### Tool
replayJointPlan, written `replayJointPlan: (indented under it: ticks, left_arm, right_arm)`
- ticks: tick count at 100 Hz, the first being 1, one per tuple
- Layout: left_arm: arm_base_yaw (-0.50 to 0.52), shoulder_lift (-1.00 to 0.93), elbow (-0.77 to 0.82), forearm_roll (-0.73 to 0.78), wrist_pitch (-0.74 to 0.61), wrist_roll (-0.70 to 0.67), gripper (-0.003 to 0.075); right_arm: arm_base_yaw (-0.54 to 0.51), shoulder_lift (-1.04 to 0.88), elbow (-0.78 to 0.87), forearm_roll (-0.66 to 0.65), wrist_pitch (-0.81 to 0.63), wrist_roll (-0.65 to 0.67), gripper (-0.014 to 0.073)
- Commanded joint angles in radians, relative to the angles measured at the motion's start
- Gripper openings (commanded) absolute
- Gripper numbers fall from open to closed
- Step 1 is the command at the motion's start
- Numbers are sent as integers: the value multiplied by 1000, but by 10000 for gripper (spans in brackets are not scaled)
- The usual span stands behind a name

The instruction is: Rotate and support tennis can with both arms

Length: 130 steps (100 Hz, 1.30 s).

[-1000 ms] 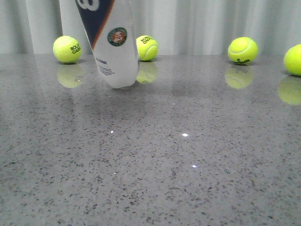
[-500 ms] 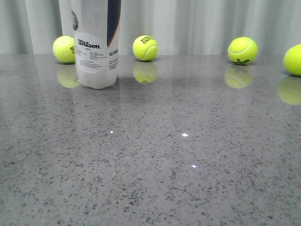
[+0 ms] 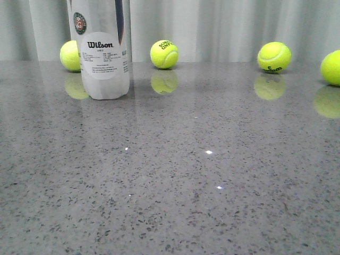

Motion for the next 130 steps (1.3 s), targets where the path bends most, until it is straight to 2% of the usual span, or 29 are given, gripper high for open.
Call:
replayJointPlan:
  ticks: [1, 11, 30, 44, 57, 68, 107, 130]
  left_arm:
    - [1, -47, -30, -17, -44, -14, 482]
    - [1, -60, -30, -11, -86, -7, 423]
    - [1, -140, -30, 1, -150, -9, 98]
    - [1, -210, -27, 1, -151, -61, -20]
    - [1, -286, 31, 1, -190, -122, -19]
    - [1, -379, 137, 1, -289, -153, -19]
    - [1, -810, 769, -23, -728, -228, -19]
    - [1, -1030, 1079, -72, -837, -228, -18]
  right_arm:
    - [-8, 11, -25, 7, -74, -7, -61]
    - [-8, 11, -25, 7, -74, -7, -61]
    - [-8, 11, -25, 7, -74, -7, -61]
    - [-8, 11, -25, 7, -74, -7, -61]
    - [-8, 11, -25, 7, -74, -7, -61]
    - [-8, 11, -25, 7, -74, -7, -61]
    - [-8, 11, -25, 7, -74, -7, -61]
    - [-8, 11, -25, 7, -74, -7, -61]
